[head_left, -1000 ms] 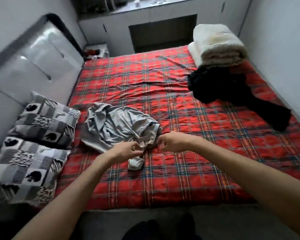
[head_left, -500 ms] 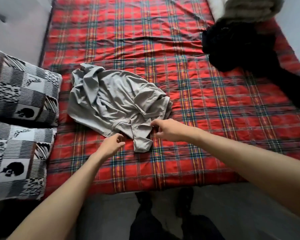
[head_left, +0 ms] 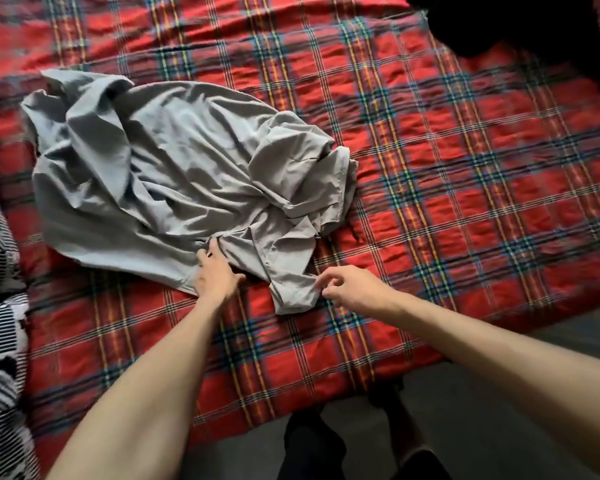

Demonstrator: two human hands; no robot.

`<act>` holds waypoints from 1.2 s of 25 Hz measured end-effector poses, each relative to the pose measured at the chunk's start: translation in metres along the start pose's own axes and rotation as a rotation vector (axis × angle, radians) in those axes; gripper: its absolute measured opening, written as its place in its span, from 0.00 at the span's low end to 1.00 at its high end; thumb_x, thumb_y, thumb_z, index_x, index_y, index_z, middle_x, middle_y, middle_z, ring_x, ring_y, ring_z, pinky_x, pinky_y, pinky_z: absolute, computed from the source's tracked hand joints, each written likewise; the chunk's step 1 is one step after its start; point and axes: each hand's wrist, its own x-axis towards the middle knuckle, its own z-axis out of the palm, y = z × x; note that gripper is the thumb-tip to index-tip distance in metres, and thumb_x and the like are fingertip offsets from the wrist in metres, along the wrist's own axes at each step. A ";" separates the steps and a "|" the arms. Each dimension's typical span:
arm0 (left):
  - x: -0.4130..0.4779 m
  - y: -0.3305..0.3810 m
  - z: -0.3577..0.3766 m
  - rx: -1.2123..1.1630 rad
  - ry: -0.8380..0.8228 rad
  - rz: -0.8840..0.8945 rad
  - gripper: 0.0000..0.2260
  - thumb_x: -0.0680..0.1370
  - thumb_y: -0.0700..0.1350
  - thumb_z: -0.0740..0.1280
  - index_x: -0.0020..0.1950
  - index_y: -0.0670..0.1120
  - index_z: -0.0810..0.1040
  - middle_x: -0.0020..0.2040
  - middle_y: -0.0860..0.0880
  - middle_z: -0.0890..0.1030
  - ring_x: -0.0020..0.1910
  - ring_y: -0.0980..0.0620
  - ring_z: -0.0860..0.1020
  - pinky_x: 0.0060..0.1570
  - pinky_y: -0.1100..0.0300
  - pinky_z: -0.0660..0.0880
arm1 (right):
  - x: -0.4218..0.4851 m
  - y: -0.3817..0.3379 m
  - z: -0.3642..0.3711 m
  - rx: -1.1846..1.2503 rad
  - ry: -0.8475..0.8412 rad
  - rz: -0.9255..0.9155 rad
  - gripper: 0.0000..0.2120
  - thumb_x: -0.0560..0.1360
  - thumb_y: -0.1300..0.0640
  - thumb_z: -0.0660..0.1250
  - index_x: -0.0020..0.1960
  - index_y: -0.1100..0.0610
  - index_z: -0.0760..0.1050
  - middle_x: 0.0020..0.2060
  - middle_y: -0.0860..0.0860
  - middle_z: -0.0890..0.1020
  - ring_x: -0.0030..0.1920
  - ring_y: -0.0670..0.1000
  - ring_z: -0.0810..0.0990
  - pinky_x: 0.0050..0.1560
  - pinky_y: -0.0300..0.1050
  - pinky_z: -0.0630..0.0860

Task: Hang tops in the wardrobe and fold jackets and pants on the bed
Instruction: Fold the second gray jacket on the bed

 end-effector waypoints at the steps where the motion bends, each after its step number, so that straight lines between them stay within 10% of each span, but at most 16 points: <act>1: 0.006 0.008 -0.003 -0.046 0.035 -0.084 0.34 0.74 0.47 0.73 0.75 0.45 0.58 0.70 0.38 0.64 0.64 0.34 0.73 0.60 0.43 0.71 | 0.001 0.004 -0.001 0.024 0.007 0.023 0.09 0.76 0.58 0.65 0.54 0.52 0.81 0.36 0.45 0.79 0.31 0.43 0.74 0.27 0.31 0.66; 6: 0.018 0.024 -0.039 -0.038 0.024 -0.192 0.15 0.77 0.43 0.64 0.61 0.42 0.79 0.63 0.39 0.78 0.62 0.38 0.77 0.59 0.49 0.74 | -0.011 0.009 -0.019 0.140 0.054 0.055 0.08 0.74 0.60 0.64 0.48 0.53 0.82 0.42 0.52 0.85 0.38 0.50 0.82 0.39 0.43 0.77; 12: -0.080 0.075 -0.169 -0.548 0.200 0.207 0.13 0.76 0.52 0.60 0.40 0.44 0.71 0.39 0.42 0.76 0.42 0.42 0.74 0.43 0.50 0.66 | -0.067 -0.004 -0.049 0.186 0.058 -0.085 0.08 0.75 0.55 0.67 0.53 0.52 0.80 0.42 0.48 0.83 0.41 0.48 0.81 0.41 0.42 0.76; 21: -0.340 0.240 -0.403 -0.796 0.310 0.651 0.10 0.82 0.39 0.62 0.40 0.47 0.74 0.34 0.51 0.76 0.32 0.59 0.72 0.34 0.64 0.70 | -0.198 -0.071 -0.172 0.346 0.043 -0.705 0.48 0.63 0.48 0.81 0.75 0.51 0.59 0.62 0.46 0.77 0.63 0.46 0.77 0.65 0.47 0.74; 26: -0.459 0.324 -0.447 -0.797 0.382 0.731 0.10 0.80 0.43 0.66 0.47 0.36 0.80 0.40 0.45 0.80 0.37 0.52 0.76 0.39 0.60 0.72 | -0.281 -0.063 -0.260 0.436 0.353 -0.910 0.04 0.69 0.52 0.71 0.43 0.49 0.78 0.36 0.43 0.83 0.39 0.44 0.80 0.40 0.42 0.76; 30: -0.506 0.346 -0.464 -0.857 0.473 0.710 0.09 0.78 0.46 0.69 0.40 0.43 0.82 0.36 0.46 0.81 0.35 0.52 0.76 0.37 0.61 0.74 | -0.336 -0.047 -0.361 0.838 0.390 -0.801 0.10 0.75 0.65 0.64 0.37 0.59 0.79 0.30 0.50 0.82 0.34 0.51 0.79 0.39 0.45 0.76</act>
